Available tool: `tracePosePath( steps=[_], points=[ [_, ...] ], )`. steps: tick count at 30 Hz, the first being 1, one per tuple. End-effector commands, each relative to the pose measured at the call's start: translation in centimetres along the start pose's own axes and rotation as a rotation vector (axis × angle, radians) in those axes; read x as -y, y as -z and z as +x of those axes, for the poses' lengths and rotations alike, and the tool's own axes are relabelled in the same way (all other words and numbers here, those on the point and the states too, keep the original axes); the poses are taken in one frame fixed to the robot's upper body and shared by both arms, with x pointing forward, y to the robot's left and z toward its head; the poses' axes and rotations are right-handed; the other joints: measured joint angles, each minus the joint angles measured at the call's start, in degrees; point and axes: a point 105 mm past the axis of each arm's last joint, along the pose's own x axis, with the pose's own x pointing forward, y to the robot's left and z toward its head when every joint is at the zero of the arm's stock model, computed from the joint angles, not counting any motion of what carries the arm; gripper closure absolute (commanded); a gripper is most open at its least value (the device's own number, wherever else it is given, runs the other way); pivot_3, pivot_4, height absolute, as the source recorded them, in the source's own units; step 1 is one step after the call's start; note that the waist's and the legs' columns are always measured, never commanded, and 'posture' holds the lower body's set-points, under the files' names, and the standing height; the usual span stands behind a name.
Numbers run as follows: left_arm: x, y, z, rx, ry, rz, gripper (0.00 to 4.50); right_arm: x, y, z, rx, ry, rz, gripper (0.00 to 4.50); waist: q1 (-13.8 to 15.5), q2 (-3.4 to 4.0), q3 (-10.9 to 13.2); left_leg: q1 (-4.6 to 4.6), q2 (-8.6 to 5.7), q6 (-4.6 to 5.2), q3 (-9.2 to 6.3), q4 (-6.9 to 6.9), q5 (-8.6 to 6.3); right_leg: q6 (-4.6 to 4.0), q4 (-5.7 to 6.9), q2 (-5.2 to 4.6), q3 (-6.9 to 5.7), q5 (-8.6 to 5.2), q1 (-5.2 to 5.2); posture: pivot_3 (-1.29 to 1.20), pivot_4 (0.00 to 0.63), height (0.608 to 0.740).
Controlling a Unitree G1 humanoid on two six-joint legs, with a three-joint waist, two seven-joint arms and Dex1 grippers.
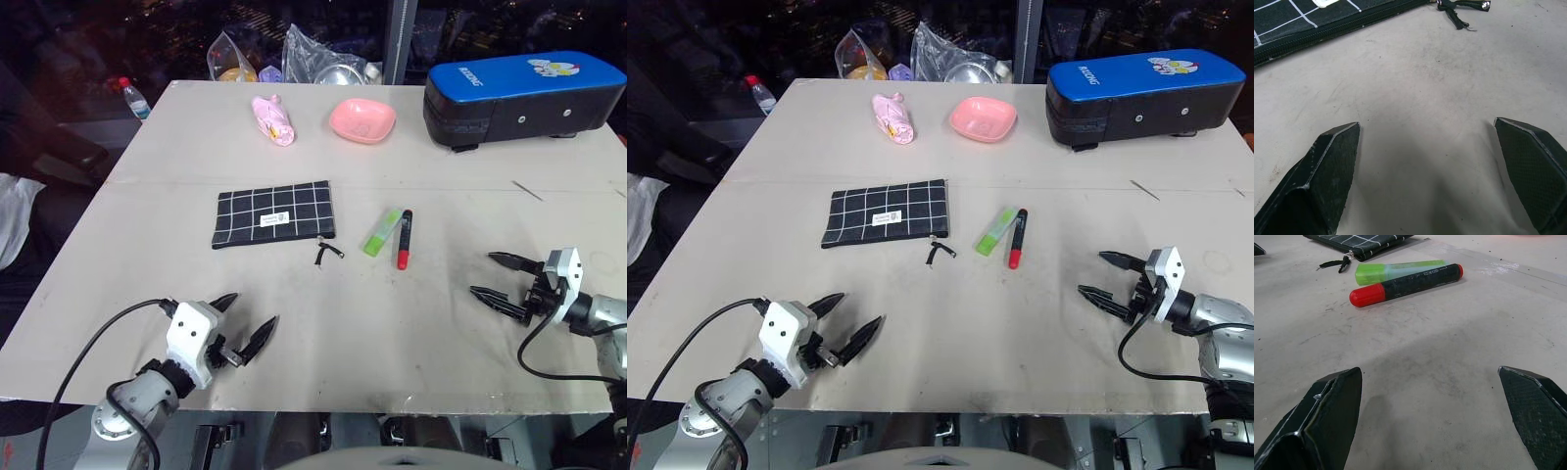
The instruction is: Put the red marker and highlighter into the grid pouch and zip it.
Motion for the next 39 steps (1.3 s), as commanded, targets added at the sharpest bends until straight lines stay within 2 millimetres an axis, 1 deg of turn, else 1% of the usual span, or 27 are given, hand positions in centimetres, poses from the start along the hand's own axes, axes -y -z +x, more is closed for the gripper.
tracePosePath(
  steps=[1,6,13,20,22,28,29,33,36,39],
  points=[
    [-0.3,-1.4,0.0,0.042,0.021,0.053,0.03,0.0,-0.6,-0.3,0.024,0.003,-0.011,0.00,0.0,0.00,0.0,0.00,0.00,0.00,0.00,0.00,0.00,0.00,0.00,0.01,0.00,0.00,0.00,0.00,0.150,0.688],
    [-0.8,-1.9,0.6,0.058,0.041,0.071,0.03,0.1,0.1,-1.1,0.016,0.026,-0.001,0.00,0.2,0.00,0.0,0.02,-0.01,0.00,-0.01,0.01,0.01,0.02,0.00,0.19,-0.02,0.01,0.05,0.00,0.150,0.688],
    [-1.3,-1.8,0.9,0.062,0.052,0.079,0.03,-0.2,-0.2,-1.3,0.025,0.032,-0.013,0.00,0.0,0.00,0.0,0.03,0.00,-0.02,-0.02,0.00,0.02,0.18,0.00,0.25,-0.01,0.10,0.05,0.00,0.150,0.688],
    [-3.4,-2.3,0.4,0.085,0.016,0.093,0.03,-1.2,-0.9,-1.3,0.045,0.031,-0.015,0.00,0.2,0.00,0.0,0.03,0.00,-0.03,-0.03,0.01,0.02,0.19,0.00,0.22,-0.02,0.10,0.06,0.00,0.150,0.688],
    [-4.5,-2.4,0.2,0.085,0.000,0.101,0.03,-1.5,-1.3,-1.0,0.060,0.028,-0.018,0.00,0.1,0.00,0.0,0.03,0.00,-0.03,-0.03,0.01,0.02,0.19,0.00,0.22,-0.02,0.10,0.06,0.00,0.150,0.688],
    [-9.0,-3.4,-0.4,0.083,-0.056,0.157,0.03,-3.8,-3.8,1.2,0.163,-0.013,-0.015,0.00,0.1,0.00,0.0,0.03,0.03,-0.04,-0.11,0.01,0.03,0.18,0.03,0.23,-0.10,0.10,0.06,0.00,0.150,0.688],
    [-9.5,-3.5,-0.5,0.083,-0.061,0.164,0.03,-4.0,-4.1,1.4,0.172,-0.015,-0.015,0.00,0.1,0.00,0.0,0.02,0.03,-0.07,-0.12,0.00,0.04,0.19,0.03,0.23,-0.11,0.10,0.06,0.00,0.150,0.688],
    [-13.3,-3.6,-1.0,0.041,-0.122,0.232,0.03,-4.8,-7.1,2.9,0.272,-0.020,-0.026,0.00,0.1,0.00,0.0,0.01,0.00,-0.17,-0.07,0.01,0.10,0.19,0.00,0.22,-0.10,0.11,0.06,0.00,0.150,0.688],
    [-15.0,-3.4,-1.0,0.021,-0.142,0.262,0.03,-5.2,-8.6,3.5,0.309,-0.030,-0.031,0.00,0.0,-0.01,0.0,0.00,0.02,-0.23,-0.09,0.00,0.14,0.20,0.01,0.24,-0.13,0.11,0.05,0.00,0.150,0.688],
    [-16.3,-3.4,-0.5,0.001,-0.147,0.317,0.03,-5.4,-9.9,4.1,0.340,-0.052,-0.040,0.00,0.2,-0.03,0.0,-0.01,0.00,-0.25,-0.08,0.00,0.15,0.20,0.00,0.22,-0.13,0.11,0.05,0.00,0.150,0.688]
  ],
)
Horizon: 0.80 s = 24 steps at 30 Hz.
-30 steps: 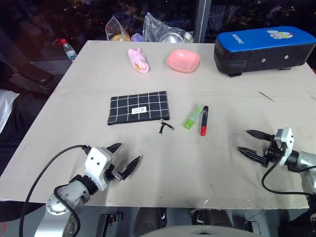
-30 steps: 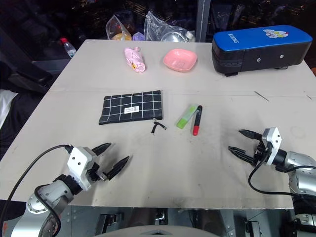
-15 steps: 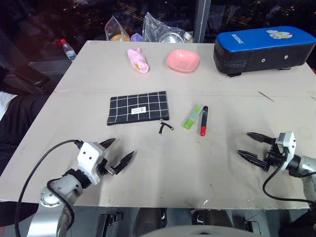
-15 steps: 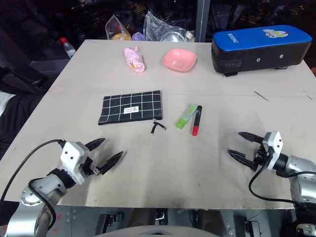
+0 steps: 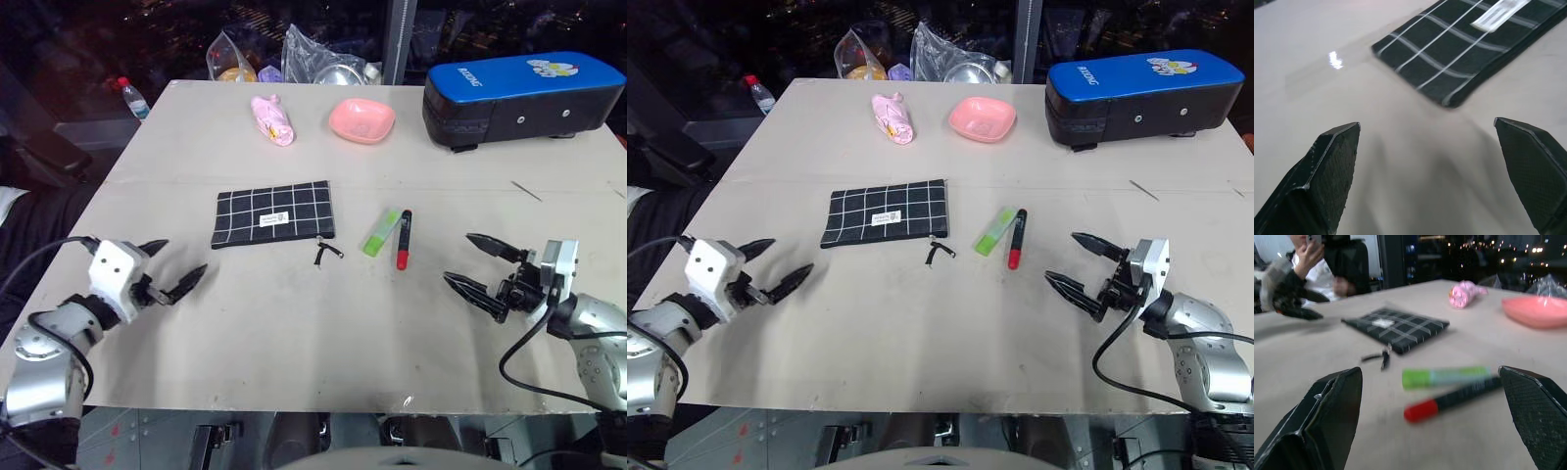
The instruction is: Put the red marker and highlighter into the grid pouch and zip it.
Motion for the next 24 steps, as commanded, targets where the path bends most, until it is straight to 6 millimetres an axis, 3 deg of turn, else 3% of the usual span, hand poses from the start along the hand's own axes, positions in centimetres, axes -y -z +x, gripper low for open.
tracePosePath(
  steps=[1,5,9,20,24],
  points=[
    [-1.8,-0.5,0.4,0.003,-0.016,0.101,0.03,-0.5,-2.1,1.1,0.061,-0.041,-0.024,0.00,0.1,0.00,0.0,0.00,-0.01,0.00,0.00,0.00,0.00,0.00,0.00,0.00,-0.01,0.00,0.00,0.00,0.150,0.688],
    [-3.0,-0.4,1.1,-0.055,0.019,0.291,0.03,-1.1,-2.6,1.9,0.072,-0.072,-0.022,0.00,0.2,-0.11,0.0,-0.04,-0.01,0.00,-0.05,0.00,0.00,0.00,0.00,0.02,-0.09,0.01,0.00,0.00,0.150,0.688],
    [-4.1,-0.2,1.8,-0.090,0.030,0.358,0.03,-1.1,-2.2,1.8,0.041,-0.071,-0.038,0.00,0.1,-0.11,0.0,-0.06,-0.02,0.00,0.00,0.00,0.00,0.02,0.00,0.01,-0.07,0.01,-0.01,0.00,0.150,0.688],
    [-4.8,-0.6,3.5,-0.182,0.124,0.642,0.03,-0.5,-1.5,1.1,-0.032,-0.071,-0.070,0.00,0.2,-0.14,0.0,-0.06,-0.04,0.01,0.00,0.00,0.00,0.04,0.05,0.05,-0.10,0.01,-0.02,0.00,0.150,0.688],
    [-3.9,-0.7,4.6,-0.190,0.186,0.768,0.03,-0.5,-1.4,1.1,-0.034,-0.070,-0.071,0.00,0.3,-0.13,0.0,-0.06,-0.05,0.01,-0.01,0.01,0.01,0.05,0.06,0.06,-0.10,0.02,-0.01,0.00,0.150,0.688]
  ],
)
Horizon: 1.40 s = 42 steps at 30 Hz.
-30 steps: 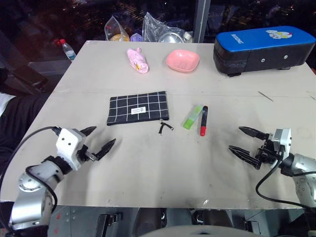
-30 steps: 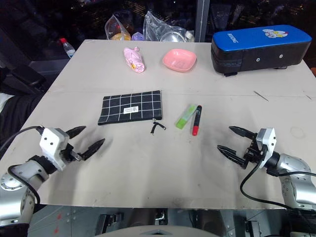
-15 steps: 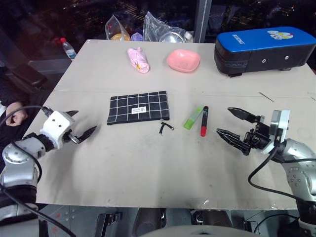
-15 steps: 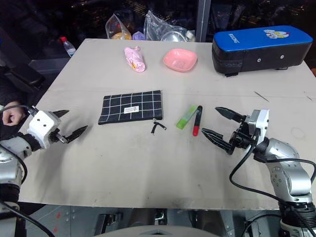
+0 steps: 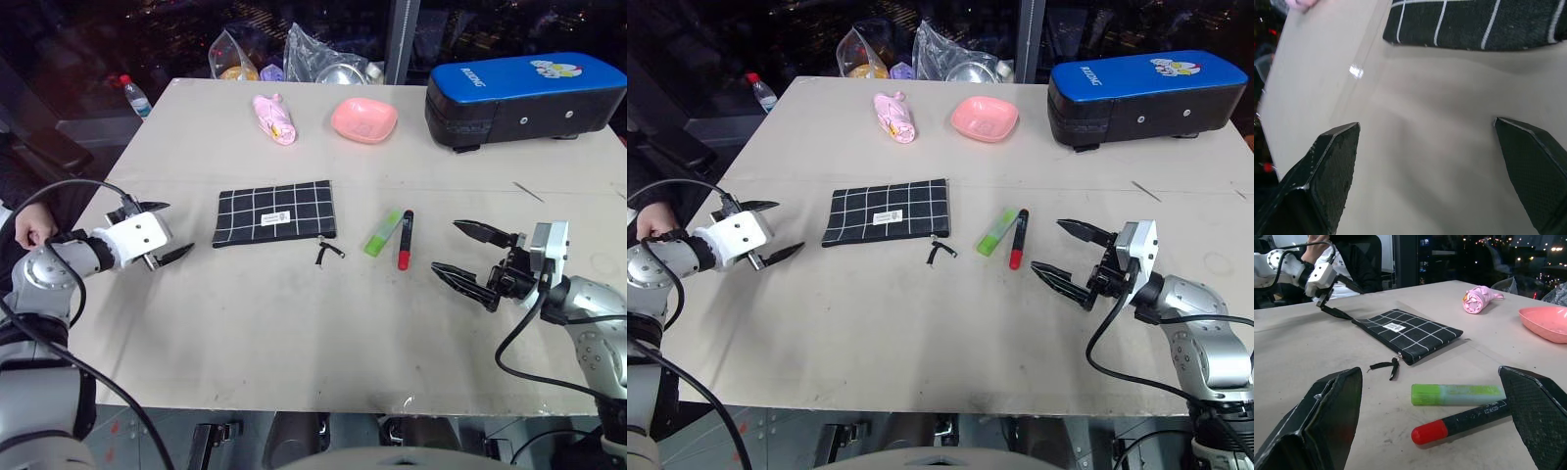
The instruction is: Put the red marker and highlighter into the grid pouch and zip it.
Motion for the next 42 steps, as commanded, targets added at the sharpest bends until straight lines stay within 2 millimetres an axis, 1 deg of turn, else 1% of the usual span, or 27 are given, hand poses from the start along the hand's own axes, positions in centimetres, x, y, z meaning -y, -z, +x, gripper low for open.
tracePosePath(
  steps=[1,3,6,10,12,17,21,26,29,34,38,39,40,41,42],
  points=[
    [0.5,0.0,0.3,-0.023,0.047,0.110,0.03,0.0,-0.9,0.0,0.019,-0.008,-0.040,0.00,0.2,0.02,0.0,0.00,0.00,0.00,0.01,0.00,0.00,0.00,0.01,0.00,0.00,0.00,0.00,0.00,0.150,0.688],
    [0.3,-0.4,0.8,-0.016,0.044,0.155,0.03,0.0,-0.8,0.0,0.018,-0.007,-0.040,0.00,0.6,0.03,0.0,0.01,0.00,0.00,0.02,0.01,0.00,0.00,0.02,0.00,0.00,0.00,0.00,0.00,0.150,0.688],
    [0.2,-1.7,1.9,0.026,0.053,0.236,0.03,-0.1,-0.8,-0.1,0.020,0.001,-0.044,0.00,1.3,0.03,0.0,0.02,0.00,0.01,0.02,0.02,0.00,0.00,0.04,0.00,0.00,0.00,0.00,0.00,0.150,0.688],
    [1.5,-3.2,2.7,0.092,0.137,0.363,0.03,-0.1,-0.8,-0.3,0.024,0.021,-0.046,0.00,2.0,0.06,0.0,0.00,-0.04,0.04,0.22,0.10,-0.01,0.00,0.05,-0.05,-0.09,-0.01,0.01,0.00,0.150,0.688],
    [2.2,-4.0,3.2,0.134,0.177,0.458,0.03,-0.2,-0.7,-0.4,0.026,0.029,-0.043,0.00,2.4,0.06,0.0,-0.02,-0.07,0.04,0.24,0.11,-0.01,0.00,0.04,-0.06,-0.09,-0.01,0.01,0.00,0.150,0.688],
    [2.8,-6.5,4.5,0.249,0.180,0.633,0.03,-0.3,-0.6,-0.4,0.027,0.044,-0.039,0.00,2.8,0.06,-0.1,-0.06,-0.13,0.04,0.27,0.13,-0.01,0.01,0.01,-0.11,-0.07,-0.01,0.02,0.00,0.150,0.688],
    [3.5,-8.0,5.6,0.326,0.186,0.722,0.03,0.1,-0.4,-0.7,0.005,0.077,-0.042,0.00,2.9,0.10,-0.1,-0.06,-0.15,0.05,0.26,0.14,0.00,0.02,0.03,-0.12,-0.07,-0.01,0.02,0.00,0.150,0.688],
    [4.2,-9.9,6.9,0.405,0.167,0.752,0.03,0.4,-0.3,-0.9,-0.006,0.097,-0.051,0.00,4.2,0.30,-0.2,-0.06,-0.30,0.07,0.29,0.17,0.00,0.04,0.03,-0.24,-0.08,-0.02,0.04,0.00,0.150,0.688],
    [3.9,-11.0,7.7,0.432,0.110,0.712,0.03,0.3,-0.3,-0.9,-0.007,0.103,-0.051,0.00,4.6,0.30,-0.2,-0.13,-0.46,0.12,0.28,0.20,0.01,0.10,0.04,-0.48,-0.19,-0.05,0.07,0.00,0.150,0.688],
    [3.5,-11.4,8.5,0.418,0.074,0.682,0.03,0.2,-0.1,-1.0,-0.009,0.112,-0.050,0.00,4.2,0.30,-0.2,-0.30,-0.55,0.35,0.27,0.44,-0.07,0.21,0.05,-0.56,-0.21,-0.05,0.06,0.00,0.150,0.688],
    [3.9,-11.9,8.6,0.445,0.084,0.680,0.03,0.2,-0.1,-1.1,-0.011,0.119,-0.051,0.00,3.8,0.30,-0.2,-0.40,-0.54,0.40,0.22,0.65,-0.10,0.25,0.11,-0.54,-0.26,-0.04,0.05,0.00,0.150,0.688],
    [4.0,-12.1,8.6,0.458,0.088,0.680,0.53,0.2,0.0,-1.2,-0.012,0.120,-0.051,0.00,3.8,0.30,-0.2,-0.42,-0.53,0.40,0.20,0.67,-0.10,0.25,0.11,-0.54,-0.27,-0.04,0.05,0.00,0.150,0.688],
    [4.1,-12.4,8.6,0.472,0.090,0.681,0.79,0.1,0.0,-1.2,-0.012,0.121,-0.051,0.00,3.8,0.29,-0.2,-0.44,-0.53,0.41,0.19,0.69,-0.10,0.25,0.12,-0.54,-0.27,-0.04,0.05,0.00,0.150,0.688],
    [4.2,-12.6,8.6,0.484,0.090,0.681,1.37,0.1,0.0,-1.2,-0.012,0.121,-0.050,0.00,3.7,0.29,-0.2,-0.57,-0.53,0.42,0.15,0.78,-0.11,0.26,0.14,-0.53,-0.31,-0.03,0.02,0.00,0.150,0.688],
    [4.1,-12.9,8.6,0.497,0.085,0.680,1.77,0.1,0.0,-1.1,-0.011,0.122,-0.050,0.00,3.6,0.28,-0.2,-0.63,-0.52,0.43,0.12,0.84,-0.12,0.26,0.14,-0.52,-0.34,-0.03,0.00,0.00,0.150,0.688]
  ],
)
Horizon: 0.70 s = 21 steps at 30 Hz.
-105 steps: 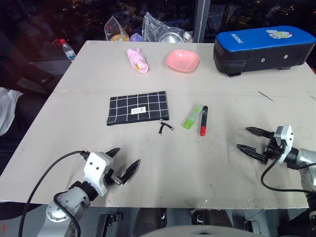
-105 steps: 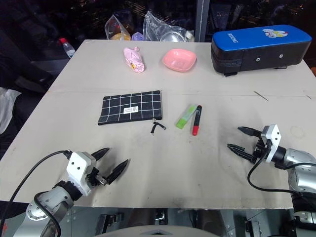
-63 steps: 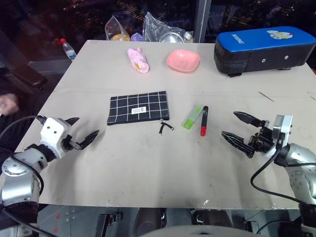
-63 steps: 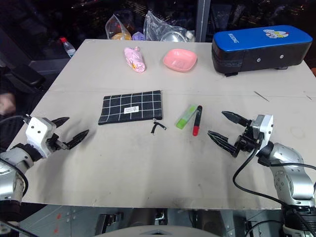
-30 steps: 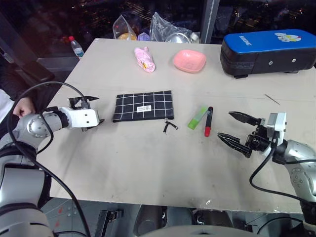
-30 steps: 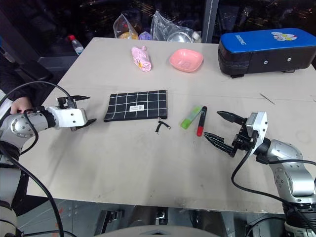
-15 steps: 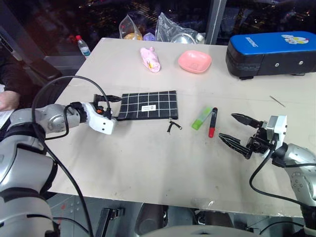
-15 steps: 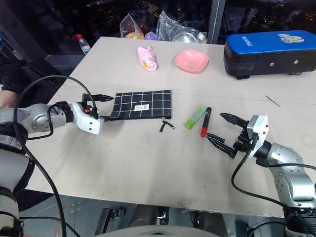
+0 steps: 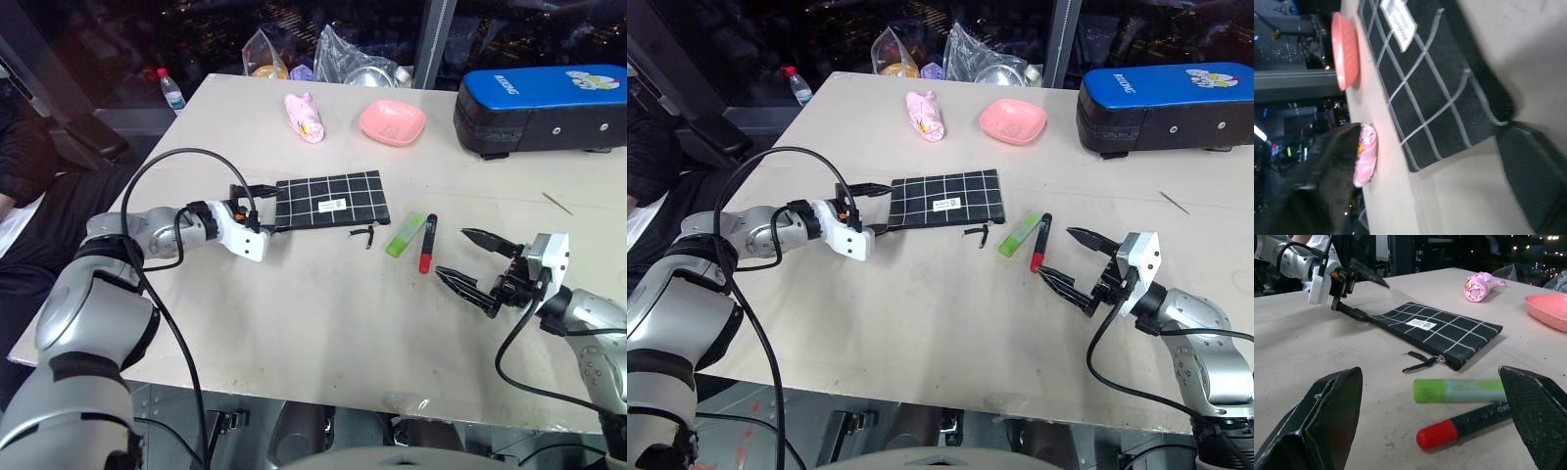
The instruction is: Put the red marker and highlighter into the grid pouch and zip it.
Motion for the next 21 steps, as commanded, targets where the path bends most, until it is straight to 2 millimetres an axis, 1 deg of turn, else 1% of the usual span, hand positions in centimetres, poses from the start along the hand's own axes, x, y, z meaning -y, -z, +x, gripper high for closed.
tracePosePath(
  steps=[1,2,4,5,6,10,16,21],
  points=[
    [0.5,-1.3,0.6,0.072,0.020,-0.001,2.19,0.0,-1.4,-0.1,0.043,0.005,-0.055,0.00,-0.3,-0.02,0.0,-0.07,0.00,0.01,-0.03,0.06,-0.01,0.00,0.00,0.01,-0.03,0.00,-0.01,0.00,0.150,0.688],
    [0.3,-1.4,0.7,0.079,0.012,-0.002,2.45,0.0,-1.4,0.0,0.043,0.004,-0.055,0.00,-0.4,-0.02,0.0,-0.12,0.00,0.02,-0.05,0.09,-0.01,0.01,0.00,0.01,-0.06,0.00,-0.04,0.00,0.150,0.688],
    [0.1,-1.6,0.8,0.091,-0.002,-0.003,3.42,-0.1,-1.4,0.0,0.044,0.003,-0.054,0.00,-1.0,-0.07,0.0,-0.23,-0.01,0.03,-0.07,0.15,-0.02,0.04,0.00,0.01,-0.07,0.01,-0.10,0.00,0.150,0.688],
    [0.0,-1.7,0.9,0.096,-0.009,-0.004,4.10,-0.1,-1.4,0.0,0.044,0.003,-0.053,0.00,-1.1,-0.04,0.0,-0.26,-0.02,0.03,-0.09,0.16,-0.02,0.08,-0.01,0.01,-0.09,0.04,-0.11,0.00,0.150,0.688],
    [-0.1,-1.8,0.9,0.101,-0.015,-0.006,4.45,-0.1,-1.4,0.0,0.044,0.002,-0.053,0.00,-1.2,0.00,0.0,-0.25,-0.02,0.03,-0.08,0.16,-0.02,0.10,-0.01,0.01,-0.09,0.04,-0.10,0.00,0.150,0.688],
    [-0.5,-2.1,1.0,0.111,-0.057,-0.023,4.45,0.0,-1.3,0.0,0.042,0.002,-0.051,0.00,-1.3,-0.01,0.0,-0.23,-0.01,0.03,-0.11,0.18,-0.02,0.11,0.06,0.02,-0.10,0.04,-0.11,0.00,0.150,0.688],
    [-2.5,-1.9,1.1,0.100,-0.186,-0.095,4.45,0.0,-1.4,0.2,0.044,-0.001,-0.051,0.00,-1.3,-0.06,0.0,-0.25,0.00,0.03,-0.13,0.21,-0.02,0.11,0.06,0.00,-0.11,0.04,-0.10,0.00,0.150,0.688],
    [-4.1,-1.6,0.9,0.099,-0.296,-0.218,4.45,-0.1,-1.4,0.7,0.048,0.006,-0.040,0.00,-2.0,-0.10,0.1,-0.26,0.00,0.03,-0.14,0.21,-0.02,0.11,0.08,0.03,-0.13,0.04,-0.12,0.00,0.150,0.688]
  ],
)
